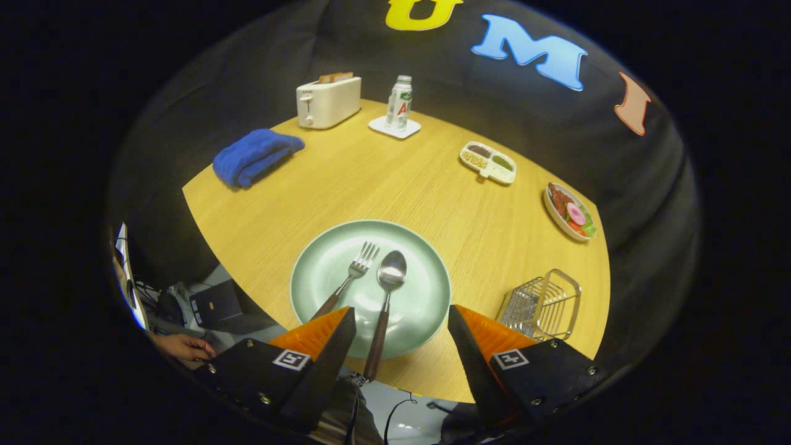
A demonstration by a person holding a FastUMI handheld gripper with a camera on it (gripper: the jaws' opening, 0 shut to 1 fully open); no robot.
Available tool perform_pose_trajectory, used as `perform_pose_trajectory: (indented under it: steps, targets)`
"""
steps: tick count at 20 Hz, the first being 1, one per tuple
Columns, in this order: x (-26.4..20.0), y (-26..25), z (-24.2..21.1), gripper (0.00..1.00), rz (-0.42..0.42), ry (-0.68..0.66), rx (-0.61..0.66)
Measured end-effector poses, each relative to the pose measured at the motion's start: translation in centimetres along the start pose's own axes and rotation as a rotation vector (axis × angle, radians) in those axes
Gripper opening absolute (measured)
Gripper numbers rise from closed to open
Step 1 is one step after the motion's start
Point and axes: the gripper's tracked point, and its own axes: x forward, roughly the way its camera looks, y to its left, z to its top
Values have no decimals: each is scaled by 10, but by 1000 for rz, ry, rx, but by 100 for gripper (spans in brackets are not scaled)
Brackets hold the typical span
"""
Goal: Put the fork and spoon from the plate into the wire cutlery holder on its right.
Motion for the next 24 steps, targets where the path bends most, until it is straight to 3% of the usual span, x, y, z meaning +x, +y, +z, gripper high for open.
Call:
perform_pose_trajectory:
  steps: [5, 6, 8, 13, 14, 15, 21, 24]
  targets:
    - [21, 13, -20, 70, 55, 117, -29]
    - [24, 9, -26, 67, 31, 155, -35]
    - [34, 14, -34, 41, 56, 206, -15]
    - [46, 11, -45, 38, 71, 328, 23]
    - [68, 16, -59, 24, 108, 338, 43]
    - [56, 14, -51, 9, 131, 364, 62]
    - [46, 12, -44, 9, 204, 409, -13]
    - [41, 4, -36, 9, 199, 381, -46]
